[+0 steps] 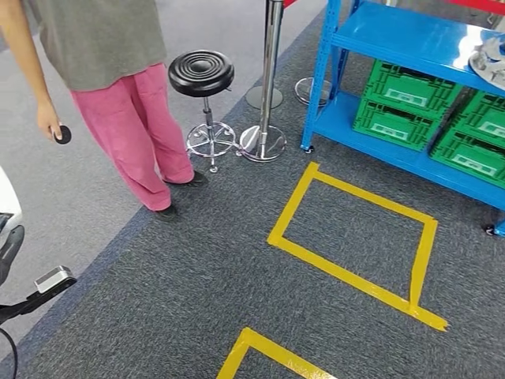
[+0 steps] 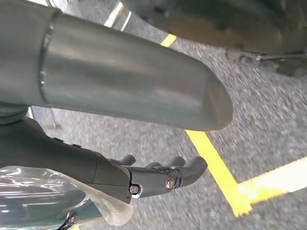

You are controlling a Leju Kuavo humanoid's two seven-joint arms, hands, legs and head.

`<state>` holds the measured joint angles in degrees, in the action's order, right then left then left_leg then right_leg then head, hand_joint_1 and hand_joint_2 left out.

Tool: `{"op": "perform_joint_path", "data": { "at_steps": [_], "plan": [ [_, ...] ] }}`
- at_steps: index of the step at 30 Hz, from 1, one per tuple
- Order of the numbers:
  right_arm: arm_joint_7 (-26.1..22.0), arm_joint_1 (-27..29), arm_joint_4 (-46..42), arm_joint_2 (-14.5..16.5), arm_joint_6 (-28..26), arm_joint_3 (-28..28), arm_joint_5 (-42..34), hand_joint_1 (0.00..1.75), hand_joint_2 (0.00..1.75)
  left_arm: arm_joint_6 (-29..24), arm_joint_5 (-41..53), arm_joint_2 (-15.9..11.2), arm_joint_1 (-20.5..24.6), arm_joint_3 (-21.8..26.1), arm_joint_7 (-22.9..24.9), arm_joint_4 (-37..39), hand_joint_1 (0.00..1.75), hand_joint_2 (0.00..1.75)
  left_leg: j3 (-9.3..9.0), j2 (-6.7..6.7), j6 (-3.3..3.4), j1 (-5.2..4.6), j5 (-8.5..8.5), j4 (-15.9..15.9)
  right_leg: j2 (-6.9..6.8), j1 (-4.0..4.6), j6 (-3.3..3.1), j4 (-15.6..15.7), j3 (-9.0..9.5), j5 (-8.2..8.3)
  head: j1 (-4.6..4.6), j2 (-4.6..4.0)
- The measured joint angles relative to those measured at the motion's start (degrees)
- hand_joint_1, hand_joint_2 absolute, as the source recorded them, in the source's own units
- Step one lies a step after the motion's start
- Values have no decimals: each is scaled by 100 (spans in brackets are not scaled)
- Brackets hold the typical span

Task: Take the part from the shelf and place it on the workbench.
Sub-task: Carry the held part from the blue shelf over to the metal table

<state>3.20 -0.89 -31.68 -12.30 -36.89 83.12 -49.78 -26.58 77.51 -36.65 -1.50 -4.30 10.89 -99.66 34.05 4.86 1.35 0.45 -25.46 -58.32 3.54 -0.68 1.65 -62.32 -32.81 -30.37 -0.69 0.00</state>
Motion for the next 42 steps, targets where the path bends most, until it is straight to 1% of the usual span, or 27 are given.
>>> {"op": "perform_joint_path", "data": {
  "at_steps": [2, 4, 5, 7, 9, 10, 11, 12, 13, 15, 17, 19, 20, 22, 24, 26, 27, 28, 29, 30, 31, 33, 35, 37, 39, 41, 42],
  "plan": [
    [16, 4, 40, -1, -51, -37, -17, 0, 0, 23, 7, -3, -15, 13, 8, -24, 175, 175, 71, 150, -70, 9, 16, -36, 242, -29, -8, 359, 171, 75, 4, 0],
    [44, 7, 73, 0, -97, -63, -31, 0, 0, 60, 16, -10, -36, 19, 10, -45, 175, 175, 127, 308, -156, 33, 61, -30, 139, -27, -49, 390, 204, 71, 5, 0],
    [60, 8, 87, 0, -113, -70, -32, 0, 0, 77, 25, -13, -43, 22, 10, -52, 175, 175, 152, 287, -189, 33, 53, -51, 56, -30, -80, 406, 212, 86, 8, 0],
    [95, 11, 119, -3, -138, -76, -32, 0, 0, 107, 44, -19, -21, 24, 11, -60, 175, 175, 293, 4, -238, 15, -137, -357, -123, -40, -135, 440, 233, 106, 38, 0],
    [124, 23, 153, -11, -155, -85, -31, 0, 0, 133, 58, -10, 1, 14, 11, -62, 175, 175, 610, -335, -277, 15, -505, -1086, -306, -11, -166, 443, 245, 96, 65, 0],
    [135, 30, 169, -14, -159, -91, -32, 0, 0, 144, 62, 2, 0, 7, 11, -62, 175, 175, 761, -400, -290, 26, -639, -1435, -400, 2, -176, 442, 249, 87, 65, 0],
    [144, 37, 180, -15, -161, -98, -32, 0, 0, 155, 64, 13, -6, 2, 10, -62, 175, 175, 837, -426, -293, 34, -676, -1628, -491, 11, -183, 441, 253, 77, 66, 0],
    [157, 39, 189, -16, -162, -105, -33, 0, 0, 164, 68, 24, -6, -1, 10, -62, 175, 175, 810, -438, -289, 38, -607, -1607, -578, 18, -185, 441, 261, 67, 66, 0],
    [168, 39, 194, -16, -162, -113, -33, 0, 0, 174, 72, 33, 3, -2, 10, -62, 175, 175, 673, -460, -277, 36, -452, -1367, -656, 24, -182, 440, 274, 55, 66, 0],
    [190, 32, 200, -16, -162, -124, -29, 0, 0, 196, 89, 44, 44, -3, 10, -62, 175, 175, 251, -669, -226, -6, -138, -600, -798, 46, -159, 439, 310, 22, 66, 0],
    [209, 27, 204, -17, -163, -137, -19, 0, 0, 217, 108, 49, 100, -12, 8, -66, 175, 175, 19, -858, -157, -70, -52, -126, -930, 76, -118, 438, 326, -8, 62, 0],
    [227, 22, 206, -18, -172, -148, -6, 0, 0, 237, 115, 49, 132, -23, 3, -70, 175, 175, 22, -794, -96, -104, -71, -53, -1062, 83, -68, 456, 345, -24, 56, 0],
    [236, 16, 204, -19, -179, -152, 0, 0, 0, 245, 116, 50, 135, -26, -1, -71, 175, 175, 12, -730, -63, -98, -55, -20, -1043, 74, -36, 451, 352, -51, 49, 0],
    [258, 8, 189, -30, -196, -157, 25, 0, 0, 268, 118, 57, 186, -39, -11, -71, 175, 175, -20, -610, 9, -70, -17, 51, -774, 57, 12, 211, 255, -230, 37, 0],
    [292, 12, 158, -43, -206, -160, 52, 0, 0, 292, 123, 84, 255, -70, -21, -70, 175, 175, -28, -489, 52, -54, -2, 74, -447, 48, 21, -481, -96, -564, 22, 0],
    [332, 24, 130, -56, -213, -157, 69, 0, 0, 309, 130, 116, 283, -118, -30, -67, 175, 175, -24, -349, 62, -56, -5, 68, -364, 49, 22, -1107, -456, -735, 18, 0],
    [348, 33, 119, -65, -215, -156, 77, 0, 0, 314, 132, 128, 292, -141, -33, -64, 175, 175, -25, -272, 61, -54, -6, 61, -355, 47, 22, -1150, -516, -660, 17, 0],
    [358, 41, 109, -77, -216, -154, 86, 0, 0, 320, 133, 140, 304, -163, -37, -62, 175, 175, -28, -194, 56, -47, -9, 49, -336, 41, 23, -968, -468, -477, 17, 0],
    [365, 46, 98, -87, -216, -152, 92, 0, 0, 325, 134, 150, 321, -181, -40, -60, 175, 175, -28, -116, 43, -37, -18, 30, -262, 26, 26, -601, -329, -226, 16, 0],
    [365, 47, 87, -94, -216, -151, 101, 0, 0, 330, 135, 156, 342, -196, -42, -59, 175, 175, -18, -42, 21, -33, -30, 5, -95, 1, 32, -223, -173, -43, 16, 0],
    [366, 45, 72, -99, -216, -152, 108, 0, 0, 337, 135, 160, 371, -213, -43, -58, 175, 175, 6, 32, -4, -28, -39, -30, 61, -23, 35, 90, -30, 76, 23, 0],
    [367, 49, 45, -101, -216, -153, 120, 0, 0, 345, 136, 159, 427, -250, -51, -55, 175, 175, 70, 178, -74, -10, -26, -64, 234, -37, 20, 332, 97, 97, 30, 0],
    [373, 53, 20, -103, -216, -151, 129, 0, 0, 348, 136, 155, 450, -277, -59, -52, 175, 175, 117, 278, -137, 15, 0, -72, 88, -26, -33, 358, 126, 114, 30, 0],
    [378, 54, -2, -104, -216, -151, 141, 0, 0, 348, 134, 146, 482, -287, -60, -48, 175, 175, 226, 47, -184, 0, -128, -288, -83, -31, -100, 382, 150, 126, 58, 0],
    [379, 68, -11, -110, -216, -152, 149, 0, 0, 348, 133, 149, 532, -310, -60, -42, 175, 175, 516, -304, -226, -4, -459, -927, -263, -13, -153, 393, 167, 114, 87, 0],
    [382, 89, -13, -119, -216, -152, 150, 0, 0, 349, 133, 162, 548, -355, -60, -27, 175, 175, 823, -411, -252, 23, -708, -1592, -447, 15, -176, 392, 175, 94, 88, 0],
    [383, 95, -15, -121, -216, -151, 150, 0, 0, 349, 133, 165, 547, -376, -60, -18, 175, 175, 864, -427, -254, 31, -693, -1689, -535, 25, -178, 392, 181, 83, 89, 0]
  ]
}}
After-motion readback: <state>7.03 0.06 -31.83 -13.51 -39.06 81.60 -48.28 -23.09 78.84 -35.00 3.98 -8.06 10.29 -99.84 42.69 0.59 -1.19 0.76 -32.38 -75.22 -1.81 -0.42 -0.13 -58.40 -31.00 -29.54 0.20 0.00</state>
